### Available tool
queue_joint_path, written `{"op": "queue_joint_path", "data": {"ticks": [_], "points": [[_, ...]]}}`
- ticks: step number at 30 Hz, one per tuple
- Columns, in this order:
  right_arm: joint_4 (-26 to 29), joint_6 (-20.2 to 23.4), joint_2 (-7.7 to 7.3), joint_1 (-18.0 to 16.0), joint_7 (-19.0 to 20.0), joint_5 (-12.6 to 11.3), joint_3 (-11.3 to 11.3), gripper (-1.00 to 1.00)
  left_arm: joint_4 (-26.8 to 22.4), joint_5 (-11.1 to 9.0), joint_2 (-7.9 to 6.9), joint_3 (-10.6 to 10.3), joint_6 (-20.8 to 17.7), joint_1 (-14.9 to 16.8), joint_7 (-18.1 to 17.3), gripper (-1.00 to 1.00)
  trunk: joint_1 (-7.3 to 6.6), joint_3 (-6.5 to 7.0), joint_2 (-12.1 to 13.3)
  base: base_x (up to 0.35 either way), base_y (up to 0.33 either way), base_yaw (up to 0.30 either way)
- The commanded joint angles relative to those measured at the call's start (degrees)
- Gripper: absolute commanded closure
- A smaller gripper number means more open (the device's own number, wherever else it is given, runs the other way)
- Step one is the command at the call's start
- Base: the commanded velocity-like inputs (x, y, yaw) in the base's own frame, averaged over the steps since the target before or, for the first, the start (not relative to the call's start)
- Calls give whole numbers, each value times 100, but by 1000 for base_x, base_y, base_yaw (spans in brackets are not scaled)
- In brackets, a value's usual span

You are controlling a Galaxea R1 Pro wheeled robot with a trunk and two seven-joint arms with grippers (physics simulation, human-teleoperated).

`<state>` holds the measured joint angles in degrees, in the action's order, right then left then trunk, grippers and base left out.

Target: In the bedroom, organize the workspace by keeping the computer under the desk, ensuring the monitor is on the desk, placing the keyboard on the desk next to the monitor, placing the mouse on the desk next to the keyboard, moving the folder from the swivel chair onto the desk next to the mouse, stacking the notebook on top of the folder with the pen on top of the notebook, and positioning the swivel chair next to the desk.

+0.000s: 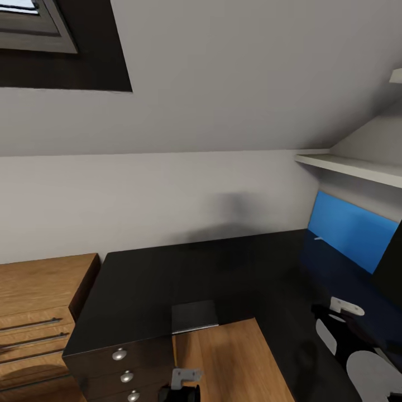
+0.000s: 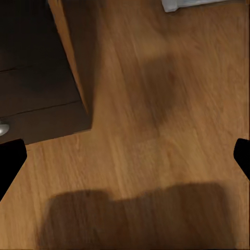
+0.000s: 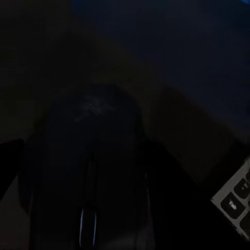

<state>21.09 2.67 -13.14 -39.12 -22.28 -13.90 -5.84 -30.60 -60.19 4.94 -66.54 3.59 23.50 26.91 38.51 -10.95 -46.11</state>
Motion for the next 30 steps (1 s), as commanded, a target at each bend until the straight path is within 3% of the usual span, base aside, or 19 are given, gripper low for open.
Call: {"op": "queue_joint_path", "data": {"ticks": [1,4,5,6,8,10,13,16,21,24,27,30], "points": [[-17,-15,-2,-19,-22,-30,4,100,-138,-63,-15,-156,174,12,37,-100,1,-9,-7,8,-5,0],[-47,-54,-4,-41,-22,-3,4,100,-587,-72,-152,-414,401,12,62,-100,1,-9,-7,4,-3,0],[-55,-72,1,-48,-22,6,4,100,-1395,-90,-437,-645,454,13,126,-100,1,-9,-7,0,0,0],[-54,-72,2,-49,-25,5,2,100,-1884,-96,-608,-726,400,14,228,-100,1,-9,-7,0,0,0],[-53,-73,3,-50,-31,3,-1,100,-2605,-101,-842,-803,242,12,442,-100,1,-9,-7,0,0,0],[-47,-65,4,-51,-36,-1,-3,100,-3603,-106,-1107,-825,-177,10,953,-100,1,-9,-7,0,0,0],[34,-37,4,-51,-35,-6,-4,100,-4669,-106,-1289,-654,-700,10,1743,-100,1,-9,-7,0,0,0],[178,129,-4,-51,-48,-28,-20,100,-5465,-113,-1331,-129,-1044,11,2333,-100,1,-9,-7,0,0,0],[306,558,-8,-51,-29,-48,-52,100,-6010,-114,-1328,566,-1306,10,2552,-100,1,-9,-7,0,0,0],[323,605,-6,-51,-34,-51,-56,100,-6005,-121,-1340,604,-1343,11,2567,-100,1,-9,-7,28,0,0],[373,625,-7,-51,-38,-46,-35,100,-5975,-100,-1452,570,-1355,8,2573,-100,1,-9,-7,191,-4,0],[420,637,-14,-51,-40,-26,-27,100,-5975,-71,-1563,407,-1358,8,2573,-100,1,-9,-7,290,-53,0]]}}
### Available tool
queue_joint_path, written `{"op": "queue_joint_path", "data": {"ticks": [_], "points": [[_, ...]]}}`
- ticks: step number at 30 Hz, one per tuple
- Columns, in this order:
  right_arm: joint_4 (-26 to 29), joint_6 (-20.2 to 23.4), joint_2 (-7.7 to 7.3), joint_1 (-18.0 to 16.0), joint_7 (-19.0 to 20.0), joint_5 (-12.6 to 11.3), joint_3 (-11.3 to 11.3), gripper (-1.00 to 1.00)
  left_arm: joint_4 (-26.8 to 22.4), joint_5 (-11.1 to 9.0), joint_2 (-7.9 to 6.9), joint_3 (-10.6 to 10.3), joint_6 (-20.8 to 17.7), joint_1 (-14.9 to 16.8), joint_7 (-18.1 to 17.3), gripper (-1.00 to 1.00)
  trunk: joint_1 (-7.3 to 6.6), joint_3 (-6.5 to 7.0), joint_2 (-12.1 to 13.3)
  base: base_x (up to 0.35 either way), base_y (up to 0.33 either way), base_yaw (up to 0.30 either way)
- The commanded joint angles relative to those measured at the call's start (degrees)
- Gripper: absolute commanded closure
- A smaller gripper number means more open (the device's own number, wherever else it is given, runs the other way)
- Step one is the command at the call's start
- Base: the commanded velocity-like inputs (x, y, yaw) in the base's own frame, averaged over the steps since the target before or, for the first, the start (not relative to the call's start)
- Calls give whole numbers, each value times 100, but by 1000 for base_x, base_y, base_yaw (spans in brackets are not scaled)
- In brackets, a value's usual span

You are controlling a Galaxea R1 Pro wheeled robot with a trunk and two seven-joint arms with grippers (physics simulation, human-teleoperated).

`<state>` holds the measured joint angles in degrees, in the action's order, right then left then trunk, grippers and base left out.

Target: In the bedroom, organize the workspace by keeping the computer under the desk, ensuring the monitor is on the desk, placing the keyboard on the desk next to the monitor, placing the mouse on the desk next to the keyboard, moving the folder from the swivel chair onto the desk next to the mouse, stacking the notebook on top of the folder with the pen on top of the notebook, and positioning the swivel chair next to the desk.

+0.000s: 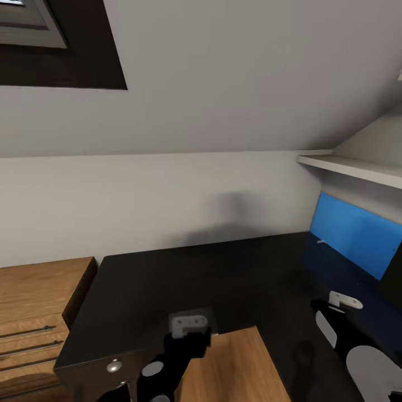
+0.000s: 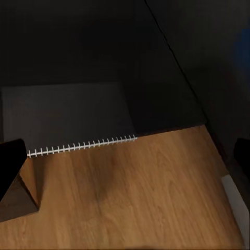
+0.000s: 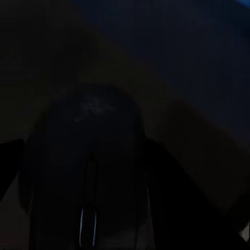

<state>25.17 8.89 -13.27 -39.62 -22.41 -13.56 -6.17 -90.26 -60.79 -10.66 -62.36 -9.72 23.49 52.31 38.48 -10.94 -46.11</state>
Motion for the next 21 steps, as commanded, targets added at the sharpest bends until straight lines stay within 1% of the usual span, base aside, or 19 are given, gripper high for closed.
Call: {"op": "queue_joint_path", "data": {"ticks": [1,3,6,8,9,10,13,14,18,21], "points": [[11,19,-4,-2,-22,-56,3,100,-9,-5,-14,-75,-23,10,34,-100,5,-9,-7,305,-67,0],[-14,19,-15,-2,-19,-46,-3,100,-14,0,-25,-149,-15,11,32,-100,5,-9,-7,270,-71,0],[-97,8,-33,-2,-18,-38,-6,100,-36,-1,-24,-207,-9,14,28,-100,5,-9,-7,161,-59,0],[-218,-10,-91,-5,-18,-35,-11,100,-46,-2,-24,-267,-6,10,26,-100,5,-9,-7,67,-25,0],[-310,-18,-163,-10,-18,-37,-13,100,-60,2,-24,-280,-3,10,30,-100,5,-9,-7,27,-10,0],[-340,-22,-191,-15,-18,-38,-14,100,-75,3,-25,-279,-2,11,33,-100,5,-9,-7,22,-8,0],[-513,-28,-356,-105,-18,-51,-15,100,-180,2,-47,-199,14,12,40,-100,5,-9,-7,9,-3,0],[-551,-25,-404,-130,-18,-57,-16,100,-195,0,-47,-149,14,13,41,-100,27,-27,-47,4,-1,0],[-604,5,-489,-182,-20,-72,-16,100,-215,-6,-41,21,11,12,43,-100,114,-99,-207,1,-1,0],[-614,14,-505,-204,-25,-81,-21,100,-219,-4,-40,61,11,14,43,-100,180,-152,-328,0,0,0]]}}
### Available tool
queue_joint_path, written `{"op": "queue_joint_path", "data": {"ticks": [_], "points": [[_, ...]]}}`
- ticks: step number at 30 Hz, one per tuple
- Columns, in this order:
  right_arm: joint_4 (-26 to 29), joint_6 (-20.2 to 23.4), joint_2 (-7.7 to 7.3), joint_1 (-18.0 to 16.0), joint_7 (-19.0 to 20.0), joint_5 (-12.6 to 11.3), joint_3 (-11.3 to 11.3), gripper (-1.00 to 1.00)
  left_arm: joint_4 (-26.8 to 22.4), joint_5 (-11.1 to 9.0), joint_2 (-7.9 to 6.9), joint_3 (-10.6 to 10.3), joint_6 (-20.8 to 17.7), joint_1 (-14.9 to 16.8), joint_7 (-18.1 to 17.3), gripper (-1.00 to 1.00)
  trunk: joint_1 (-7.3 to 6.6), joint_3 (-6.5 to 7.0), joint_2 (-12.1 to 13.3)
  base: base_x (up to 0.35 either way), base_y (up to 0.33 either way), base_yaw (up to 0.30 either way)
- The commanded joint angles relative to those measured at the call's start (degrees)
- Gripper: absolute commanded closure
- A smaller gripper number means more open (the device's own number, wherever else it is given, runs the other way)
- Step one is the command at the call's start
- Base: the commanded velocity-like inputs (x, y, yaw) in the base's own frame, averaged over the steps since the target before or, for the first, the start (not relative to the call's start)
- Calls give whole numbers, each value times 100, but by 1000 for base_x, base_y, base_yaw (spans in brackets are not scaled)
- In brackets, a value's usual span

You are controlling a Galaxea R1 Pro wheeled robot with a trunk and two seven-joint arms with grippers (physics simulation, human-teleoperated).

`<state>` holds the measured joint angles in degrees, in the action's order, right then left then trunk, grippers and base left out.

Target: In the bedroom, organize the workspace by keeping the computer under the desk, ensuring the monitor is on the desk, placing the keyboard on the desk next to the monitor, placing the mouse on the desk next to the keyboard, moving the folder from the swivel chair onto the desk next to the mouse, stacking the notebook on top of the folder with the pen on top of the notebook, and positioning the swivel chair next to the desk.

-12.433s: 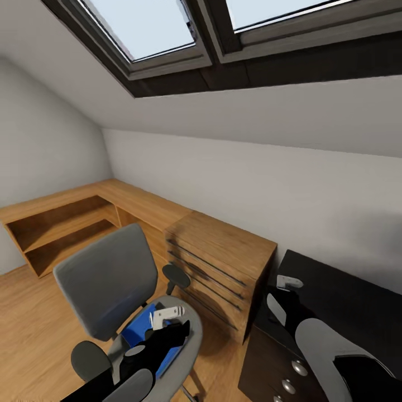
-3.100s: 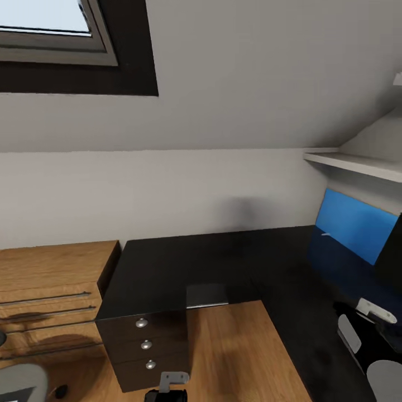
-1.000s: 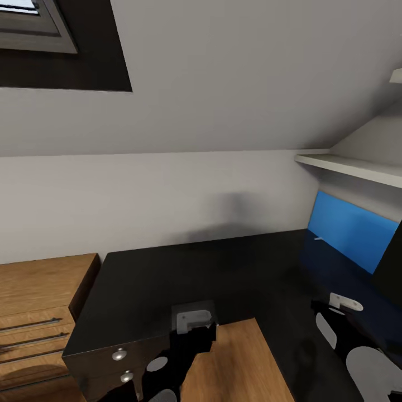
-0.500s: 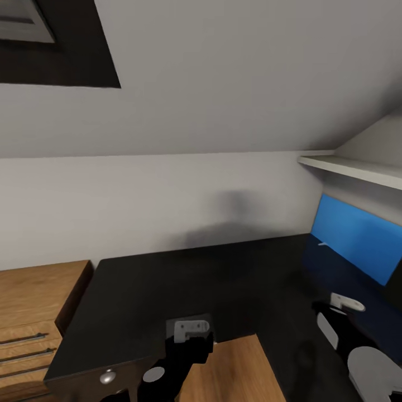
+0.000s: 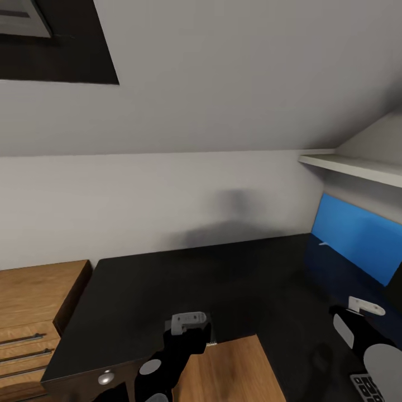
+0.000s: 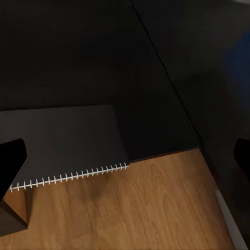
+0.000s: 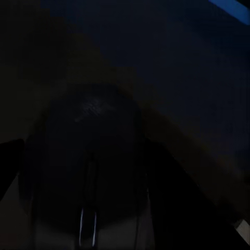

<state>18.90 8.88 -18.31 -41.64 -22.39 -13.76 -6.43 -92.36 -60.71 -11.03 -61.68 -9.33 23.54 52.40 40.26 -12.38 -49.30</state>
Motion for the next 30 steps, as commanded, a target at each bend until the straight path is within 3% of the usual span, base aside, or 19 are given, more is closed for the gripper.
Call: {"op": "queue_joint_path", "data": {"ticks": [1,8,15,30], "points": [[11,16,-3,-5,-28,-63,4,100,-13,-12,0,-6,-26,8,33,-100,24,-27,-49,0,0,0],[15,54,-13,-11,-33,-66,2,100,-35,-11,-26,12,-25,9,33,-100,178,-153,-329,0,0,0],[24,579,-72,-58,-49,-73,-6,100,-37,-11,-30,22,-25,9,42,-100,331,-279,-610,0,0,0],[10,761,-158,-99,-73,-66,-7,100,-37,-11,-2,9,-34,7,189,-100,661,-548,-1212,0,0,0]]}}
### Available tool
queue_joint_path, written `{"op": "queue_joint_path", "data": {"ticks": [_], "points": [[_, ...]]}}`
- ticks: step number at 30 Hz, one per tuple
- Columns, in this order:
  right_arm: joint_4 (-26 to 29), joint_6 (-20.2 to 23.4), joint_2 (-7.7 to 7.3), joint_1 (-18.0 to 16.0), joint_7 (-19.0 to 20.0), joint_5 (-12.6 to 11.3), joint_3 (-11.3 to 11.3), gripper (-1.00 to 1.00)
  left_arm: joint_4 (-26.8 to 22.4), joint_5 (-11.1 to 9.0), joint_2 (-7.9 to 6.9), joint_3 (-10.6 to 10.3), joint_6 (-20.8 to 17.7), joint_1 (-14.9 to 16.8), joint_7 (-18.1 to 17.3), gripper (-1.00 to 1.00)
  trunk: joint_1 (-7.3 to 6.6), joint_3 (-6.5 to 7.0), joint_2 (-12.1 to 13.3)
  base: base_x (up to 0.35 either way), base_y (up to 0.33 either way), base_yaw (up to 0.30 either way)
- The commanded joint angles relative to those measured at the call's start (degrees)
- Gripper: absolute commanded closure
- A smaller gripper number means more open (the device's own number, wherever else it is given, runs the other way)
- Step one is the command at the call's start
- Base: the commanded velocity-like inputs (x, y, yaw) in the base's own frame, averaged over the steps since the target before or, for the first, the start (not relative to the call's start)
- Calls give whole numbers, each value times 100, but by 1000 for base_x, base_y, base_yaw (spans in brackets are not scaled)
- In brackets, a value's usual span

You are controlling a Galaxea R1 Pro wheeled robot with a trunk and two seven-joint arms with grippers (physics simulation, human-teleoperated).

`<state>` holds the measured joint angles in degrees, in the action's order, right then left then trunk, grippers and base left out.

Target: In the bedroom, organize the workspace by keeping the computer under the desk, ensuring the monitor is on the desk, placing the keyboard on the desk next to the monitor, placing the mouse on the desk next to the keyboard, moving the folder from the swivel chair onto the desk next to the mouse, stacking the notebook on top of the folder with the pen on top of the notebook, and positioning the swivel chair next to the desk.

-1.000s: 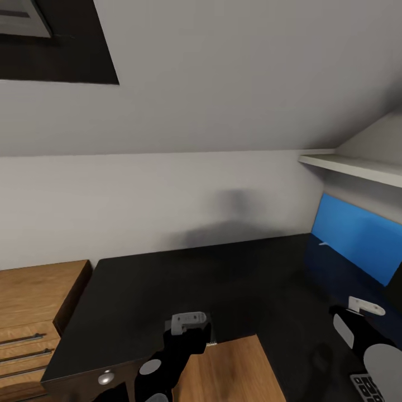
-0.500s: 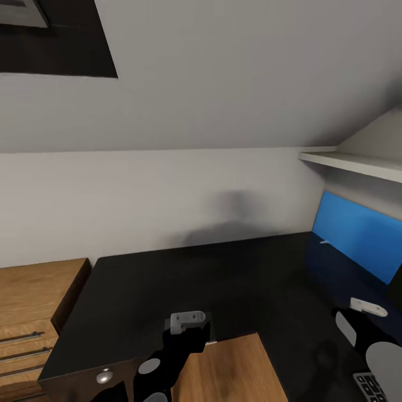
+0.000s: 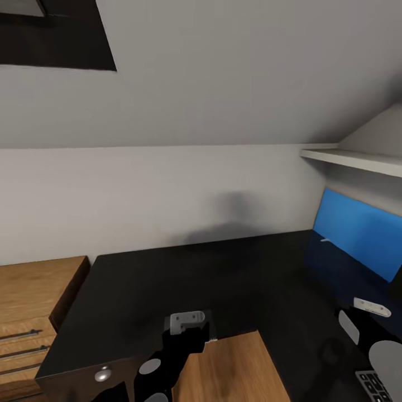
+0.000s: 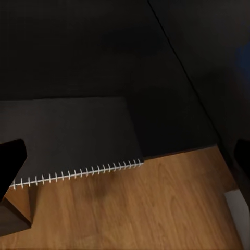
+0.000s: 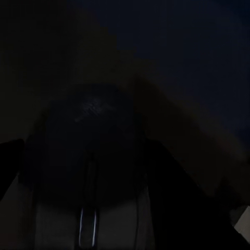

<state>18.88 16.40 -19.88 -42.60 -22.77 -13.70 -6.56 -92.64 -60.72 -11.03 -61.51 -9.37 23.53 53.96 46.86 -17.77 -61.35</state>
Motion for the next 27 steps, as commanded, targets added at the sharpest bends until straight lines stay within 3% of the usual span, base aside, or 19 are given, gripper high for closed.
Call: {"op": "queue_joint_path", "data": {"ticks": [1,14,27], "points": [[12,11,-3,-2,-35,-71,6,100,-9,-10,0,-12,-30,8,47,-100,23,-26,-47,-53,0,0],[27,5,24,-2,-10,-80,11,100,-9,-19,4,-28,-21,7,65,-100,309,-259,-568,-126,0,0],[70,-33,36,-2,17,-80,25,100,-9,-19,4,-28,-21,7,68,-100,594,-493,-1090,-10,0,0]]}}
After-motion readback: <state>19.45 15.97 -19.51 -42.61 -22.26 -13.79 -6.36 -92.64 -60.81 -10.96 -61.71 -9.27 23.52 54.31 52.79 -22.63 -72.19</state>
